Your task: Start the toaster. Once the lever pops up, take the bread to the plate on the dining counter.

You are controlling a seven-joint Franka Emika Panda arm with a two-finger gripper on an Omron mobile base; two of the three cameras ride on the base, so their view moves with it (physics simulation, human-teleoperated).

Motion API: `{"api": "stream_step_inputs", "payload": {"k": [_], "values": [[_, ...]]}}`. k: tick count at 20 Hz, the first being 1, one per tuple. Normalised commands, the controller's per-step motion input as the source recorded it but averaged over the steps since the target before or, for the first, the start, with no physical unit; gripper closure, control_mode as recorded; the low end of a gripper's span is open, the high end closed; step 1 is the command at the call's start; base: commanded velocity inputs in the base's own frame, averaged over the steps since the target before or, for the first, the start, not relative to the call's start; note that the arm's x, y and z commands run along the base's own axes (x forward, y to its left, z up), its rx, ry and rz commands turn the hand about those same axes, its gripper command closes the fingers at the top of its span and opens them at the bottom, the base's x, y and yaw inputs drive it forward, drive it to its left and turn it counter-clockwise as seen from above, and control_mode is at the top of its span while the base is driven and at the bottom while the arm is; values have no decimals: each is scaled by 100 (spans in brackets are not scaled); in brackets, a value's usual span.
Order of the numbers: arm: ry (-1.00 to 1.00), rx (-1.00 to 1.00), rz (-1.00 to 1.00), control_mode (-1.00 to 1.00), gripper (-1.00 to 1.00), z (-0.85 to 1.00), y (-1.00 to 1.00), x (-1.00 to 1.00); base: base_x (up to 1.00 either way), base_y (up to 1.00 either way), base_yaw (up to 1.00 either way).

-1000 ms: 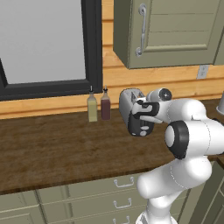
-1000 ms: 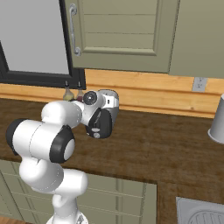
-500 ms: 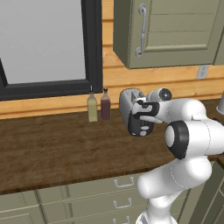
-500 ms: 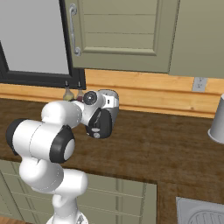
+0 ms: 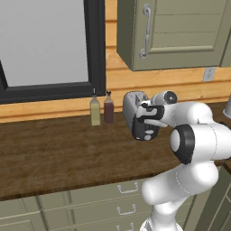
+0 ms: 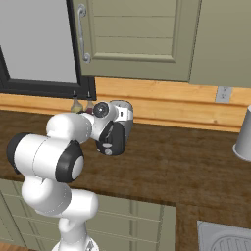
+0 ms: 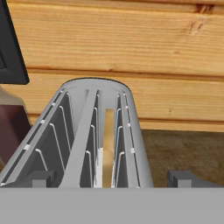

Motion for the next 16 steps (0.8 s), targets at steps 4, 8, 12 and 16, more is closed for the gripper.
{"api": "stream_step_inputs", "payload": {"k": [4, 8, 12, 16], "values": [[0, 0, 0, -100, -100, 0, 0, 0, 0, 0, 0], [0, 0, 0, -100, -100, 0, 0, 0, 0, 0, 0], [0, 0, 0, -100, -100, 0, 0, 0, 0, 0, 0], [0, 0, 0, -100, -100, 0, 0, 0, 0, 0, 0]]}}
